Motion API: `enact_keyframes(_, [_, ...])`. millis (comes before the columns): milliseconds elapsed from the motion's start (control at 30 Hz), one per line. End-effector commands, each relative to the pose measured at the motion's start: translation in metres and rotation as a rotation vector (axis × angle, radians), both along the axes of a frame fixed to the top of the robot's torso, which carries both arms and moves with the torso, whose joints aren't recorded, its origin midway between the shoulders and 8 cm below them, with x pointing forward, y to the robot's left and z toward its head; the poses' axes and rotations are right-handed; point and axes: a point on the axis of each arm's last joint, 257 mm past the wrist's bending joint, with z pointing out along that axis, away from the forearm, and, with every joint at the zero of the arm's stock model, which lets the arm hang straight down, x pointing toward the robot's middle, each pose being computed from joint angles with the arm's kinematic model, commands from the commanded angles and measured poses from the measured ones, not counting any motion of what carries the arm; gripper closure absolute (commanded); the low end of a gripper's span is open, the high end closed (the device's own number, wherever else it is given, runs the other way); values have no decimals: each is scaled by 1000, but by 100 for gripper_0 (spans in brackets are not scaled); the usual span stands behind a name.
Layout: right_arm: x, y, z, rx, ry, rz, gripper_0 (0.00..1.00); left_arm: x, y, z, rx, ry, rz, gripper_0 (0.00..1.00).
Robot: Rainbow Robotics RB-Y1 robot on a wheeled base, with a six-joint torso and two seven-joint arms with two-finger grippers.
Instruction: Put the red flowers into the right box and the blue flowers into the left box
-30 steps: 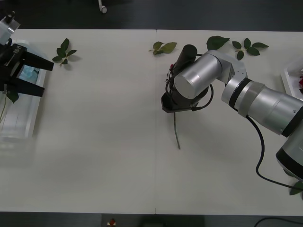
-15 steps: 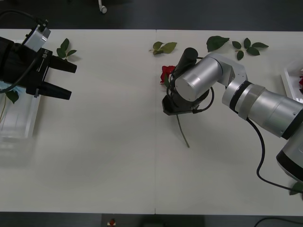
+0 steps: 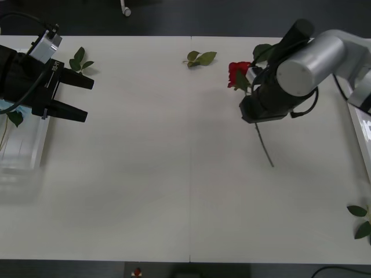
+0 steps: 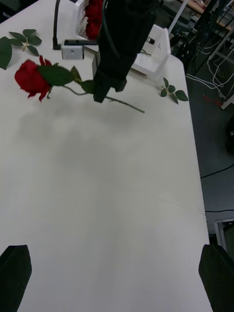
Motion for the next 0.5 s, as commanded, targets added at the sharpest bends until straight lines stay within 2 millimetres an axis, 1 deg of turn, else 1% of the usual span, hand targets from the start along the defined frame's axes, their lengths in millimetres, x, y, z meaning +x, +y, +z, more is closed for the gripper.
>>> enact_keyframes(33, [12, -54, 69, -61, -88, -8, 99, 6, 13, 24, 18, -39, 32, 0])
enact_keyframes(67, [10, -69, 80, -71, -96, -22, 99, 6, 13, 24, 18, -39, 32, 0])
enact_keyframes(100, [9, -77, 85, -77, -99, -29, 99, 6, 13, 24, 18, -39, 32, 0])
enact_keyframes(133, [6, -94, 95, -89, -102, -51, 99, 6, 13, 24, 18, -39, 32, 0])
enact_keyframes(167, [3, -105, 100, -97, -103, -61, 99, 6, 13, 24, 18, -39, 32, 0])
enact_keyframes(267, [-6, -146, 119, -144, -117, -96, 99, 6, 13, 24, 18, -39, 32, 0])
enact_keyframes(367, [-11, -181, 137, -194, -145, -127, 99, 6, 13, 24, 18, -39, 32, 0])
enact_keyframes(400, [-13, -189, 140, -206, -147, -135, 99, 6, 13, 24, 18, -39, 32, 0])
enact_keyframes(500, [-21, -233, 147, -291, -138, -161, 99, 6, 13, 24, 18, -39, 32, 0])
